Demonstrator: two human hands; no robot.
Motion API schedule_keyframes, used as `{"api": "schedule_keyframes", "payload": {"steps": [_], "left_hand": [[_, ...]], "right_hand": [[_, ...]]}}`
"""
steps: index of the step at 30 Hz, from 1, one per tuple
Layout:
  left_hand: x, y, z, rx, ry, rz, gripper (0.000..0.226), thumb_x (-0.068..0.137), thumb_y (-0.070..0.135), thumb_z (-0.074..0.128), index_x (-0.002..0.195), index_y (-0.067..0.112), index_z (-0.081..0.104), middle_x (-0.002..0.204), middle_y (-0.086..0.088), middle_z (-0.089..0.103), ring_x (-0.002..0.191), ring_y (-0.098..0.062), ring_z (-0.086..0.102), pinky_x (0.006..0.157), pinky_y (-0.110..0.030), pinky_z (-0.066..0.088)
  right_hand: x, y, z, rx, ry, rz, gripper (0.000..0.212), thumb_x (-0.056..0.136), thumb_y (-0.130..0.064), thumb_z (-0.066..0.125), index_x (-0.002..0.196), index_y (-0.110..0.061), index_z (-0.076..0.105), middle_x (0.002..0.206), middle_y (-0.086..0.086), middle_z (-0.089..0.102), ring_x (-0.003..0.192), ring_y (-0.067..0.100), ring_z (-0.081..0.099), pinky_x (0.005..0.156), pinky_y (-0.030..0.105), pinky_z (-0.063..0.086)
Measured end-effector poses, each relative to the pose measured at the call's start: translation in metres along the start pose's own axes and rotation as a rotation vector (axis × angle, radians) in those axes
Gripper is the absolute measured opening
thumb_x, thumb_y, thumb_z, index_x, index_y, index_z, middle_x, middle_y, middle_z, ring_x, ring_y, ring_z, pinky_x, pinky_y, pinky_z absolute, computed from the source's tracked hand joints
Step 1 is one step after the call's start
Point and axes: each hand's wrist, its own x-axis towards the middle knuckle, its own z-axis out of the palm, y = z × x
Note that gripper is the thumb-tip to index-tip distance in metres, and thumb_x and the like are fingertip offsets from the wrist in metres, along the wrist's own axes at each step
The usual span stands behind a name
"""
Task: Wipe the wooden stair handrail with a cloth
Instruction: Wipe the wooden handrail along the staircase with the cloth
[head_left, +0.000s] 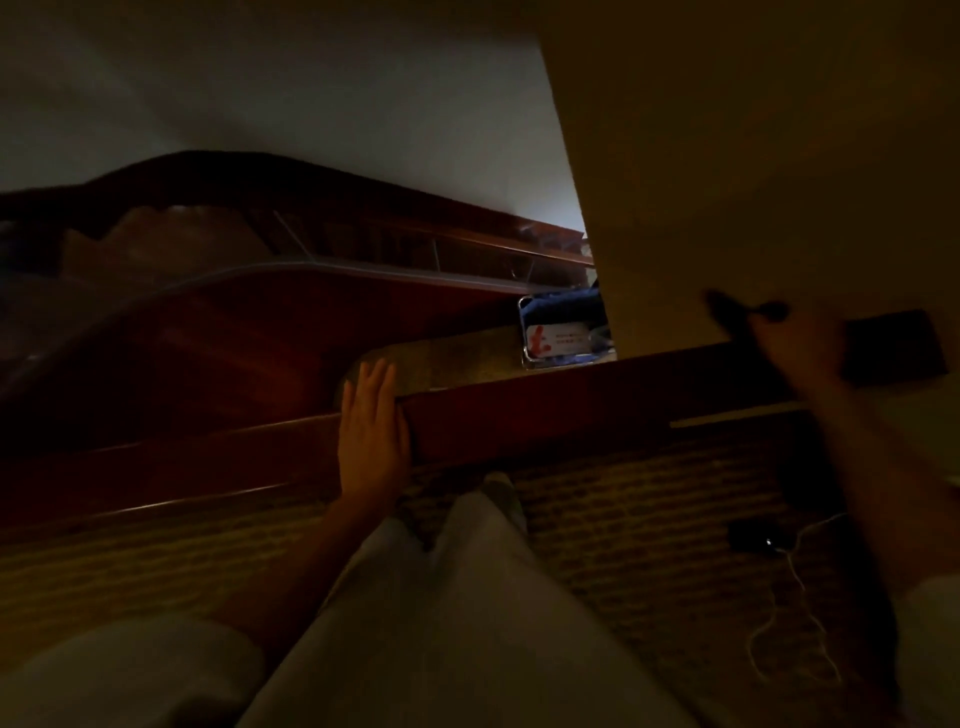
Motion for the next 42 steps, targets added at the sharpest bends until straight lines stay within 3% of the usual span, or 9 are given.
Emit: {"api": "schedule_keyframes", "payload": {"steps": [6, 11, 16, 19, 24, 28, 32, 35, 42], "left_hand": [[-0.003, -0.002, 0.002, -0.031, 0.027, -0.033, 0.050, 0.100, 0.019, 0.030, 0.146, 0.001, 0.037, 0.153, -0.016, 0.037, 0.146, -0.022, 0.018, 0.121, -0.043, 0.014], [-0.002, -0.002, 0.001, -0.115, 0.053, -0.017, 0.053, 0.097, 0.003, 0.044, 0.148, -0.004, 0.030, 0.155, -0.021, 0.029, 0.146, -0.025, 0.012, 0.121, -0.047, 0.016], [-0.011, -0.021, -0.023, -0.204, -0.005, -0.056, 0.055, 0.097, 0.015, 0.032, 0.151, 0.001, 0.025, 0.157, -0.015, 0.020, 0.145, -0.027, 0.008, 0.120, -0.048, 0.008], [-0.015, -0.033, -0.029, -0.072, -0.131, 0.150, 0.053, 0.093, 0.003, 0.038, 0.145, 0.006, 0.039, 0.154, -0.019, 0.031, 0.145, -0.039, 0.020, 0.120, -0.047, 0.003], [-0.004, -0.009, -0.026, -0.108, -0.286, 0.320, 0.060, 0.092, -0.006, 0.048, 0.148, 0.011, 0.034, 0.159, -0.013, 0.021, 0.149, -0.032, 0.012, 0.123, -0.044, 0.003], [0.014, 0.032, -0.012, -0.170, -0.544, 0.577, 0.059, 0.096, 0.013, 0.046, 0.151, 0.014, 0.024, 0.160, -0.005, 0.015, 0.148, -0.018, 0.003, 0.122, -0.034, 0.001], [0.037, 0.063, 0.004, -0.110, -0.700, 0.746, 0.067, 0.093, 0.005, 0.061, 0.146, 0.015, 0.021, 0.157, -0.006, 0.007, 0.149, -0.024, 0.005, 0.121, -0.033, 0.002], [0.046, 0.084, 0.014, -0.120, -0.700, 0.809, 0.067, 0.091, -0.005, 0.057, 0.148, 0.005, 0.022, 0.154, -0.005, 0.009, 0.146, -0.026, 0.008, 0.122, -0.043, 0.012], [0.066, 0.162, 0.066, -0.038, -0.731, 0.907, 0.066, 0.095, -0.006, 0.046, 0.147, 0.024, 0.018, 0.161, -0.003, 0.011, 0.150, -0.020, 0.004, 0.117, -0.023, 0.010]], "right_hand": [[0.016, -0.043, 0.015, -0.429, -0.398, -0.131, 0.056, 0.095, -0.053, 0.055, 0.131, -0.011, 0.056, 0.139, 0.020, 0.049, 0.122, 0.037, 0.047, 0.102, 0.043, 0.038], [-0.142, -0.216, 0.125, -0.174, -0.610, -0.558, 0.030, 0.095, -0.051, 0.053, 0.078, -0.026, 0.052, 0.080, -0.002, 0.057, 0.078, 0.018, 0.057, 0.077, 0.033, 0.047], [-0.218, -0.242, 0.145, 0.191, -0.453, -0.662, 0.008, 0.088, -0.025, 0.065, 0.088, -0.021, 0.058, 0.099, -0.001, 0.055, 0.083, 0.016, 0.055, 0.068, 0.031, 0.047], [-0.170, -0.171, 0.118, 0.177, -0.181, -0.415, 0.015, 0.089, -0.020, 0.066, 0.103, -0.015, 0.066, 0.110, 0.005, 0.060, 0.098, 0.022, 0.060, 0.074, 0.024, 0.045], [-0.158, -0.096, 0.111, 0.448, 0.379, 0.076, 0.027, 0.088, -0.012, 0.067, 0.114, -0.007, 0.064, 0.148, 0.018, 0.037, 0.138, 0.036, 0.035, 0.110, 0.047, 0.037], [-0.256, -0.152, 0.182, 0.858, 0.425, 0.286, 0.030, 0.088, -0.015, 0.071, 0.115, -0.015, 0.061, 0.152, 0.013, 0.032, 0.140, 0.030, 0.031, 0.110, 0.040, 0.037], [-0.270, -0.174, 0.187, 1.614, 0.341, 0.602, 0.024, 0.090, -0.036, 0.069, 0.108, -0.034, 0.053, 0.115, -0.011, 0.055, 0.108, 0.011, 0.059, 0.082, 0.026, 0.053], [-0.236, -0.154, 0.166, 1.632, 0.448, 0.593, 0.027, 0.088, -0.037, 0.071, 0.107, -0.034, 0.052, 0.112, -0.016, 0.054, 0.100, -0.002, 0.058, 0.071, 0.014, 0.051], [-0.133, -0.078, 0.132, 1.494, 0.617, 0.721, 0.083, 0.082, -0.032, 0.078, 0.150, -0.018, 0.032, 0.151, 0.007, 0.039, 0.135, 0.027, 0.043, 0.107, 0.045, 0.044]]}}
